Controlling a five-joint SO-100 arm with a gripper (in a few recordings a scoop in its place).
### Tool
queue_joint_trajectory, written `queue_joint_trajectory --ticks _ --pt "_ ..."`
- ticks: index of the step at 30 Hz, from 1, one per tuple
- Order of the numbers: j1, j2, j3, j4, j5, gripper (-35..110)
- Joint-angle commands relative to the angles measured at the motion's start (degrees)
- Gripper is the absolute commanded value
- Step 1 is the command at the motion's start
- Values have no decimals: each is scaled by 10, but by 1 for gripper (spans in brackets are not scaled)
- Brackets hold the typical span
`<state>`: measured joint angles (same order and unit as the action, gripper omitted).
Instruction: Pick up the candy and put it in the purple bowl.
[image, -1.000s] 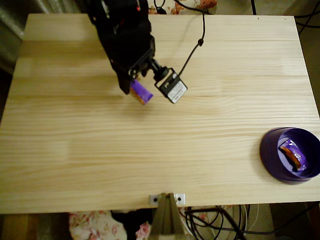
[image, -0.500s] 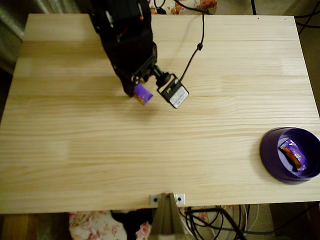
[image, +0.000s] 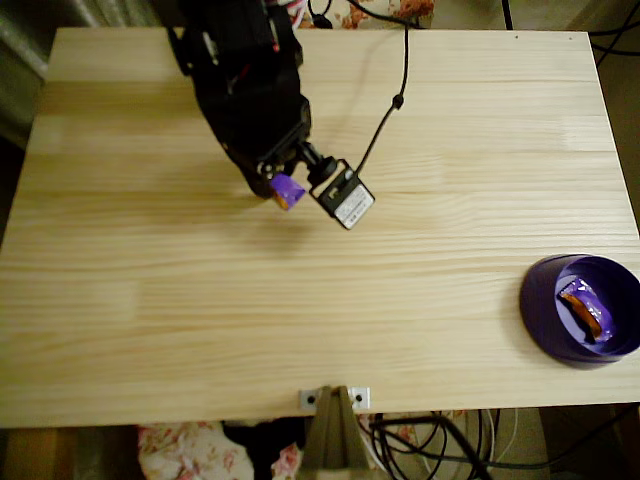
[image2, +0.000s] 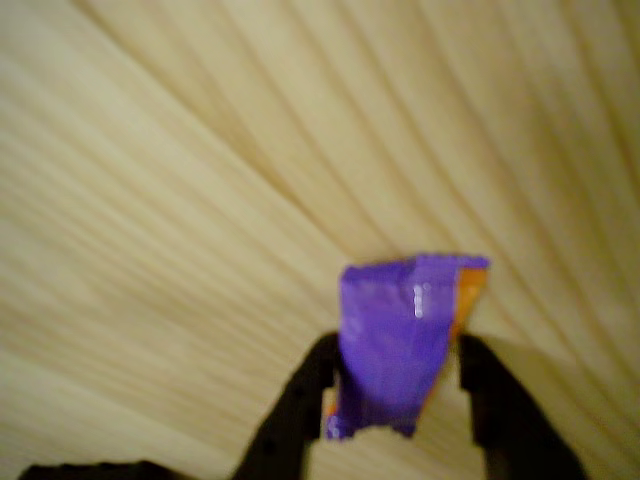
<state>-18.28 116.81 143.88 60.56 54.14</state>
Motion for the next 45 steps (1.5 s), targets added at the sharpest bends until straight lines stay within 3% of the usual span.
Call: queue_joint_trajectory --ticks 1,11,29,33,41,45 --pt "3 11 -31 0 0 13" --pt "11 36 -17 -8 -14 0" --pt "16 78 -5 -1 -47 0" --pt "16 79 -19 13 -60 12" --pt "-21 50 -80 23 -146 14" --pt "-30 21 -119 28 -172 25"
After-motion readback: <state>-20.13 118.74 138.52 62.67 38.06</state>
